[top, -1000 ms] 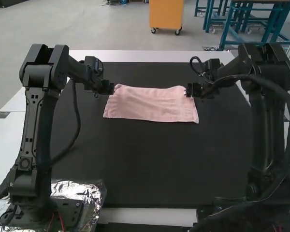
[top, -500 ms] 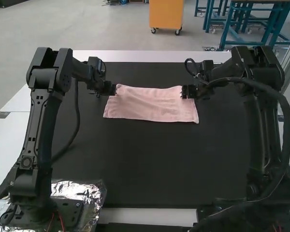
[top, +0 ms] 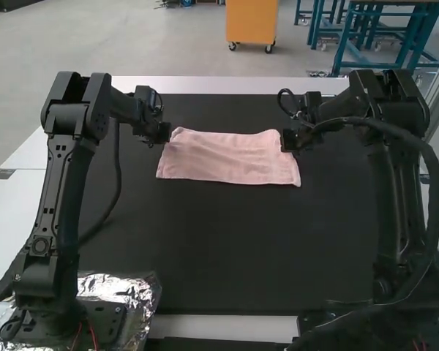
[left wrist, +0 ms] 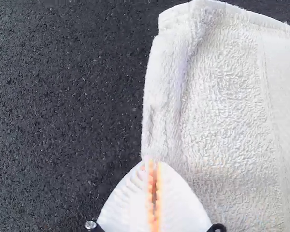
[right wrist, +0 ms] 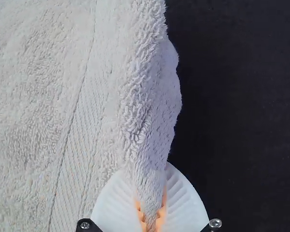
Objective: Fold the towel.
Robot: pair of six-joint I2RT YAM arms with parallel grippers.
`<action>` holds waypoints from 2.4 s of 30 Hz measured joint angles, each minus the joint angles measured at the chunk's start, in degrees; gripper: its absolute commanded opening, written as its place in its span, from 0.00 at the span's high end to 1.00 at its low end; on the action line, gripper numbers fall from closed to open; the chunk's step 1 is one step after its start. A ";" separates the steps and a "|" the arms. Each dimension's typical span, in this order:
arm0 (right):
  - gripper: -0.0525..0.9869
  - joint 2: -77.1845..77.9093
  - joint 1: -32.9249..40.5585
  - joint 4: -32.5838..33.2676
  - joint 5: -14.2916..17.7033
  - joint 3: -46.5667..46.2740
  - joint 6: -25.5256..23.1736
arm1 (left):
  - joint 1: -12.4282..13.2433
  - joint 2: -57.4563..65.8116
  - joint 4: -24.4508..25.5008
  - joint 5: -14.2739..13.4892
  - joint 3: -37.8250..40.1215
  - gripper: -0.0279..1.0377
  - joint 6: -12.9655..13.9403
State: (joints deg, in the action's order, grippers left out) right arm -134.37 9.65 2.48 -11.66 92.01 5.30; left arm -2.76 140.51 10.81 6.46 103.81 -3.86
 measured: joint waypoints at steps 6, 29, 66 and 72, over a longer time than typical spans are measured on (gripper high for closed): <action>0.97 0.02 -0.46 -0.02 -1.27 0.00 0.68 | 0.09 0.00 -1.53 2.80 0.00 0.95 -0.07; 0.97 13.18 -5.25 4.96 -8.15 -5.55 1.38 | 4.81 -14.19 7.87 10.27 -5.18 0.95 0.42; 0.97 17.92 -5.44 0.94 -9.60 -16.61 2.84 | 0.61 -5.29 -3.10 8.50 -2.93 0.07 0.31; 0.97 17.90 -5.42 0.42 -9.60 -16.61 2.84 | 0.37 -1.64 -1.18 8.50 3.56 0.07 0.11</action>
State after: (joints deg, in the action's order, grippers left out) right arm -116.46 4.23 2.90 -21.26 75.40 8.14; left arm -2.39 138.87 9.63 14.96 107.37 -3.75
